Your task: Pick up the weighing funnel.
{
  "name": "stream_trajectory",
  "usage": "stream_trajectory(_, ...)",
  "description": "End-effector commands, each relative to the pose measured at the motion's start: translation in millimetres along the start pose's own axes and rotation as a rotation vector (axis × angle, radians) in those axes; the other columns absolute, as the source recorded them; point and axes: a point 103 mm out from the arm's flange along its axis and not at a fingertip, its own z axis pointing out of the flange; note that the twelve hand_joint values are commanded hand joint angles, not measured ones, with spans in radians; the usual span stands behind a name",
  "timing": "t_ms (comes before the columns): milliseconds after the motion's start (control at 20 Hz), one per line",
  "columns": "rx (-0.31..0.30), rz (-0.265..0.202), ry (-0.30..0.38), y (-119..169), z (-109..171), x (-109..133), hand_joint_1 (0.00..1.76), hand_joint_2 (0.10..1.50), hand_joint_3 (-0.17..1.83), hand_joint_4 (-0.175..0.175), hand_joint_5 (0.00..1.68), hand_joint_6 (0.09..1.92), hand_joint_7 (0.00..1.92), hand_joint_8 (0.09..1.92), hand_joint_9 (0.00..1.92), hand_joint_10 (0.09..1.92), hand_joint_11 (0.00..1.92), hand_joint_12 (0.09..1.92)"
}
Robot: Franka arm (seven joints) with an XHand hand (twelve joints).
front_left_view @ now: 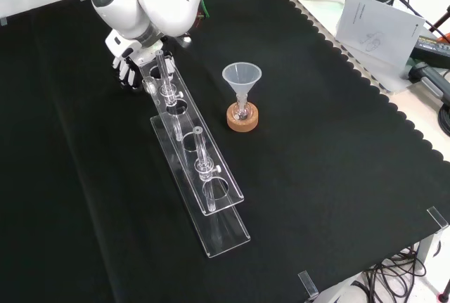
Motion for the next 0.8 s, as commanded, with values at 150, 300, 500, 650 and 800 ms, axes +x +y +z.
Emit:
stream_trajectory(150,-0.011,0.008,-0.006,0,2,-2,1.06,0.78,0.43,0.161,1.17,0.67,0.58,0.64,0.81,0.49,0.53,1.25)
stream_trajectory(300,-0.010,0.015,0.006,-1,1,-4,1.10,0.74,0.51,0.174,1.24,0.67,0.61,0.63,0.86,0.46,0.61,1.20)
stream_trajectory(500,-0.032,0.019,0.034,-6,-4,-10,1.11,0.71,0.56,0.175,1.26,0.66,0.62,0.63,0.90,0.43,0.66,1.16)
stream_trajectory(650,-0.042,0.027,0.068,-11,-8,-15,1.11,0.71,0.56,0.175,1.28,0.63,0.62,0.64,0.92,0.42,0.70,1.13)
stream_trajectory(800,-0.057,0.033,0.082,-17,-11,-18,1.12,0.71,0.56,0.175,1.28,0.61,0.61,0.65,0.94,0.40,0.73,1.11)
